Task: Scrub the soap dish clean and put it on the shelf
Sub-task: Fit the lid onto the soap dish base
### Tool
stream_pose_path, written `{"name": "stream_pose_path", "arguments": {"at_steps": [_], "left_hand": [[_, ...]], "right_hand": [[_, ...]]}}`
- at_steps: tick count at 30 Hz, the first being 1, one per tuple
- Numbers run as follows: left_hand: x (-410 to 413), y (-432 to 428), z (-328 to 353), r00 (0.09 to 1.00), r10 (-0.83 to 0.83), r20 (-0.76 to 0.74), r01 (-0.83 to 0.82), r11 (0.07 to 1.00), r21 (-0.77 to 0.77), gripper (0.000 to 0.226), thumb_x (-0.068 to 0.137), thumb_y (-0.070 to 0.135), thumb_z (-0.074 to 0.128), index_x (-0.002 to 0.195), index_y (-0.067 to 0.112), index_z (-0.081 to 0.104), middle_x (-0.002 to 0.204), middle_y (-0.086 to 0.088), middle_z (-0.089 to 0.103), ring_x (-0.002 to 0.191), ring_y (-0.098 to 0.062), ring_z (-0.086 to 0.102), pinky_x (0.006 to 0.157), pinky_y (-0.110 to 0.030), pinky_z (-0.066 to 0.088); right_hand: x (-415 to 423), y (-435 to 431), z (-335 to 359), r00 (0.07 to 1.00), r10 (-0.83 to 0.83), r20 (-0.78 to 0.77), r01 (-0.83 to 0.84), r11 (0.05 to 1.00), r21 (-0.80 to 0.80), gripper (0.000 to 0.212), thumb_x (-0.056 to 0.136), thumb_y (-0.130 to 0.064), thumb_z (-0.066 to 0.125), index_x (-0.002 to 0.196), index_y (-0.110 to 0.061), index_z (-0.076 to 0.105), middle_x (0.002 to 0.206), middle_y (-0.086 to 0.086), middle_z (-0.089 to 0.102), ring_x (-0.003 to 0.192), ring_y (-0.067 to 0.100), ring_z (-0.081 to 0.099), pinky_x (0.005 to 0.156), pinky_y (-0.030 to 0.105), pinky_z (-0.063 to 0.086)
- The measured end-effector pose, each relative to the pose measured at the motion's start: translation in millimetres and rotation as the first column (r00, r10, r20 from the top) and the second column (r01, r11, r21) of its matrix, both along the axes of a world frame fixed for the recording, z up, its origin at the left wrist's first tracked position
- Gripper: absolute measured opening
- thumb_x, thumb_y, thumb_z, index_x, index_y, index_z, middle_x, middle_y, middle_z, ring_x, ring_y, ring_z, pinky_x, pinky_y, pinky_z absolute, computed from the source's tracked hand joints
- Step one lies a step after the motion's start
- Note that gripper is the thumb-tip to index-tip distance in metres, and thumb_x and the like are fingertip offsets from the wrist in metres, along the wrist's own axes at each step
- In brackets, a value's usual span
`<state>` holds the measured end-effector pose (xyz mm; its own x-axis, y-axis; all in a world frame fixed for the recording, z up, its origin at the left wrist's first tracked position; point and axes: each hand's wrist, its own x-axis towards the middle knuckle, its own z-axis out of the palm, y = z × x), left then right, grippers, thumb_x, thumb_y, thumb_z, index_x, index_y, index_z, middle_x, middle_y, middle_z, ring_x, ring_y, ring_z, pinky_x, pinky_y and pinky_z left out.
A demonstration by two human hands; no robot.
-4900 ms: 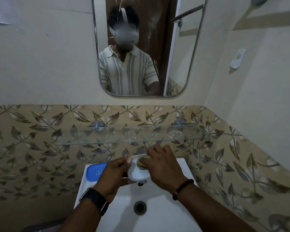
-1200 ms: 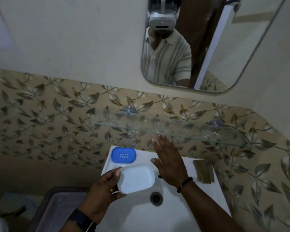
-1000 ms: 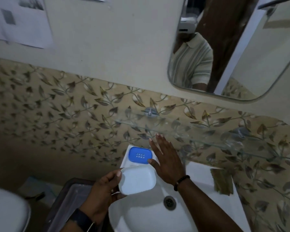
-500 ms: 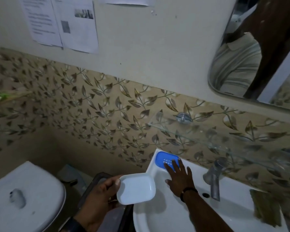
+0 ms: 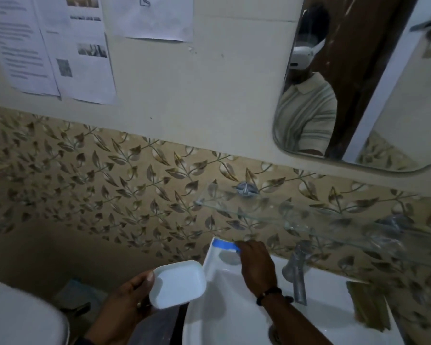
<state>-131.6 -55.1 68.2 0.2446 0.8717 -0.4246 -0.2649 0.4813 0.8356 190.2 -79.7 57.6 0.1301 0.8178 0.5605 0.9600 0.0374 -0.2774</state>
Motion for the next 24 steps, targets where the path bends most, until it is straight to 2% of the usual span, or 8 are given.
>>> {"name": "stream_pose_path", "arguments": {"at_steps": [2,4,6,8,12,18,20,24], "left_hand": [[12.1,-1.7,9.2,0.997,-0.066,0.025,0.066,0.998,0.023,0.027,0.088,0.026,0.068,0.106,0.010,0.079,0.116,-0.024,0.074,0.112,-0.042,0.067,0.101,-0.061,0.049],[24.1,-3.5,15.9,0.994,-0.105,0.024,0.103,0.993,0.049,0.026,0.096,0.022,0.062,0.110,0.007,0.077,0.112,-0.024,0.075,0.104,-0.039,0.068,0.100,-0.059,0.049],[36.9,-6.2,21.2,0.991,-0.135,0.009,0.133,0.987,0.089,0.026,0.099,0.021,0.059,0.113,0.005,0.074,0.109,-0.023,0.077,0.096,-0.034,0.069,0.086,-0.048,0.056],[47.8,-8.7,25.5,0.986,-0.169,0.004,0.167,0.979,0.119,0.025,0.100,0.020,0.057,0.114,0.005,0.073,0.110,-0.023,0.077,0.093,-0.032,0.068,0.076,-0.039,0.057],[69.2,-10.7,28.5,0.963,-0.269,0.004,0.265,0.950,0.163,0.027,0.101,0.021,0.057,0.117,0.006,0.072,0.108,-0.020,0.075,0.092,-0.028,0.065,0.081,-0.041,0.051],[99.0,-18.2,44.5,0.911,-0.412,-0.027,0.407,0.885,0.225,0.029,0.090,0.040,0.065,0.114,0.029,0.077,0.112,-0.004,0.079,0.093,-0.018,0.074,0.073,-0.033,0.060],[108.6,-21.9,49.0,0.893,-0.451,-0.006,0.439,0.865,0.242,0.037,0.082,0.047,0.067,0.114,0.030,0.076,0.114,-0.004,0.078,0.096,-0.019,0.074,0.076,-0.037,0.060],[128.3,-32.0,53.2,0.856,-0.511,0.082,0.481,0.844,0.239,0.035,0.090,0.041,0.063,0.118,0.024,0.075,0.119,-0.010,0.076,0.105,-0.030,0.073,0.081,-0.050,0.062]], "right_hand": [[-0.5,-3.7,19.9,0.997,0.050,-0.064,-0.044,0.994,0.097,0.028,0.093,-0.007,0.051,0.113,-0.012,0.071,0.096,0.006,0.067,0.087,0.027,0.060,0.077,0.034,0.047],[-4.0,-12.3,41.5,0.978,0.101,-0.185,-0.074,0.986,0.147,0.030,0.097,-0.007,0.050,0.118,-0.013,0.070,0.099,0.003,0.062,0.090,0.020,0.057,0.078,0.028,0.046],[-7.7,-25.5,59.4,0.921,0.164,-0.354,-0.111,0.980,0.167,0.029,0.099,-0.012,0.050,0.120,-0.017,0.071,0.099,0.000,0.058,0.090,0.013,0.060,0.076,0.023,0.048],[-11.1,-39.4,74.1,0.878,0.205,-0.432,-0.147,0.976,0.163,0.029,0.100,-0.018,0.050,0.120,-0.018,0.072,0.098,0.002,0.057,0.091,0.012,0.061,0.077,0.024,0.050],[-15.5,-64.1,97.0,0.864,0.222,-0.452,-0.213,0.974,0.073,0.025,0.103,-0.020,0.051,0.114,-0.018,0.073,0.094,0.002,0.058,0.089,0.012,0.061,0.079,0.025,0.048],[-18.7,-87.8,107.7,0.887,0.074,-0.455,-0.175,0.967,-0.184,0.022,0.105,-0.020,0.051,0.110,-0.019,0.073,0.098,0.009,0.064,0.095,0.016,0.059,0.088,0.036,0.048],[-19.6,-96.0,109.8,0.903,0.027,-0.430,-0.121,0.974,-0.191,0.021,0.105,-0.021,0.051,0.107,-0.021,0.073,0.097,0.001,0.064,0.095,0.015,0.058,0.087,0.036,0.048],[-18.7,-113.0,112.5,0.922,-0.083,-0.378,0.057,0.995,-0.080,0.017,0.103,-0.021,0.053,0.095,-0.025,0.067,0.090,-0.005,0.057,0.090,0.011,0.054,0.080,0.030,0.045]]}}
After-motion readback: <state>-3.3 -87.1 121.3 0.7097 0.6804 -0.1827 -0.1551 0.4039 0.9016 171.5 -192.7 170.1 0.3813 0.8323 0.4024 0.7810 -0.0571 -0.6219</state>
